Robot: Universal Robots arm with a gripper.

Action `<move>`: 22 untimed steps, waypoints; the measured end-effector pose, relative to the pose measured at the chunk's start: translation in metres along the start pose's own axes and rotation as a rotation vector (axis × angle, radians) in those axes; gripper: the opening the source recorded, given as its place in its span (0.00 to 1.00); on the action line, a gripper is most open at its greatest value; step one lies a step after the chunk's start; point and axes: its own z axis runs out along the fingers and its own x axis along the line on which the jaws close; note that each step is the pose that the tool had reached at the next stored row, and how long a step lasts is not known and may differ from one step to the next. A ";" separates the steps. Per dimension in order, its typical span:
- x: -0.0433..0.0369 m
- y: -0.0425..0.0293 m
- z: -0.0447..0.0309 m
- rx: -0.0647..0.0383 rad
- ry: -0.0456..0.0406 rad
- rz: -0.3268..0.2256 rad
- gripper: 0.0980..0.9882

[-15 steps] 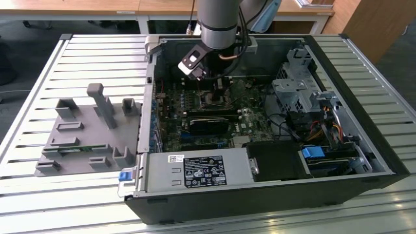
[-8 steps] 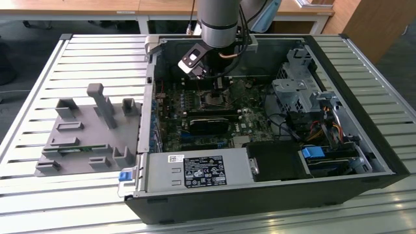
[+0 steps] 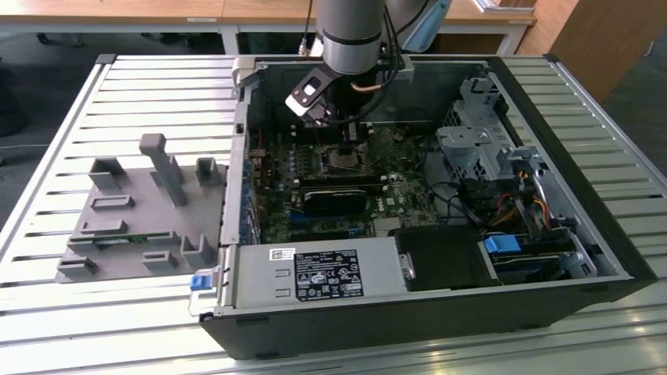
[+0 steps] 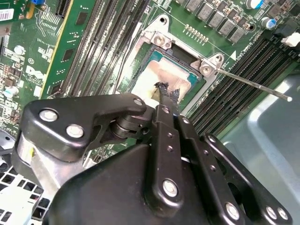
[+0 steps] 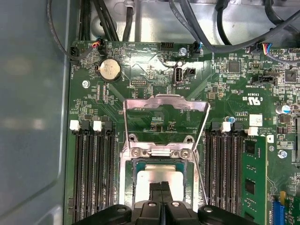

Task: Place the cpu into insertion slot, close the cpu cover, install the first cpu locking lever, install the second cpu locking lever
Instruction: 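Place the cpu into insertion slot, then close the cpu cover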

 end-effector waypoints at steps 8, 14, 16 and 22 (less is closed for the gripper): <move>0.0000 0.0002 -0.0045 0.000 0.0000 0.000 0.01; -0.0001 0.0003 -0.0074 0.000 0.0000 0.000 0.01; -0.0001 0.0004 -0.0088 0.000 0.0000 0.000 0.01; -0.0001 0.0006 -0.0137 0.000 0.0001 0.000 0.01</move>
